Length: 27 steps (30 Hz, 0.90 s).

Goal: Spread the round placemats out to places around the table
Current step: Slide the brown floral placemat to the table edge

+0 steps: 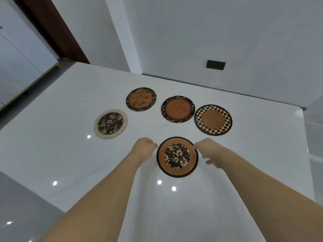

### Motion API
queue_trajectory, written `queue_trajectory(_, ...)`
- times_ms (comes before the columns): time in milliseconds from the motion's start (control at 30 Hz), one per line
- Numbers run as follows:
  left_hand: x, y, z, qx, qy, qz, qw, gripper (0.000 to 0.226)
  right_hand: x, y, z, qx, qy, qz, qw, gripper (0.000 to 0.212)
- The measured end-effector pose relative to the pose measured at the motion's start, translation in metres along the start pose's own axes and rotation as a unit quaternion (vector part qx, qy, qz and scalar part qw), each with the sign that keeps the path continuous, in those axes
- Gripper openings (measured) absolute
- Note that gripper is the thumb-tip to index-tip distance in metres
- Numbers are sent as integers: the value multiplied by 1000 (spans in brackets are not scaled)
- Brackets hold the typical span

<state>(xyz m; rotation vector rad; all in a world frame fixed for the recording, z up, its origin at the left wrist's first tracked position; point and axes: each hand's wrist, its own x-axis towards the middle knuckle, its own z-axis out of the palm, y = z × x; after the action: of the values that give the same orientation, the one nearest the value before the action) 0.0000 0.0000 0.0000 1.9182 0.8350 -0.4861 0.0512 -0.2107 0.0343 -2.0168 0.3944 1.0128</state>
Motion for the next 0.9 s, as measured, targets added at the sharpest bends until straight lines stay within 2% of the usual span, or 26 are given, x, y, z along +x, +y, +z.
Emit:
queue_trajectory(67, 18, -7, 16, -25, 59, 2, 998, 16, 22, 1, 4, 9, 14, 3, 1000, 13)
queue_trajectory(133, 26, -13, 29, -27, 98, -7, 995, 9, 43, 6, 10, 47, 22, 27, 998, 6)
queue_trajectory(233, 31, -17, 39, -14, 115, -22, 993, 23, 67, 16, 20, 69, 50, 37, 996, 8)
queue_trajectory(367, 33, -20, 45, -12, 81, -22, 996, 22, 81, 27, 24, 43, 57, 27, 997, 8)
queue_trajectory(467, 27, -19, 47, -7, 76, 0, 997, 27, 77, 30, 20, 14, 58, 6, 998, 14)
queue_trajectory(633, -4, -2, 40, -27, 75, 23, 997, 24, 50, 28, 1, 10, 60, -34, 998, 9)
queue_trajectory(900, -100, -15, 47, -104, 132, 13, 986, 20, -10, 39, -22, -17, -25, -82, 996, 19)
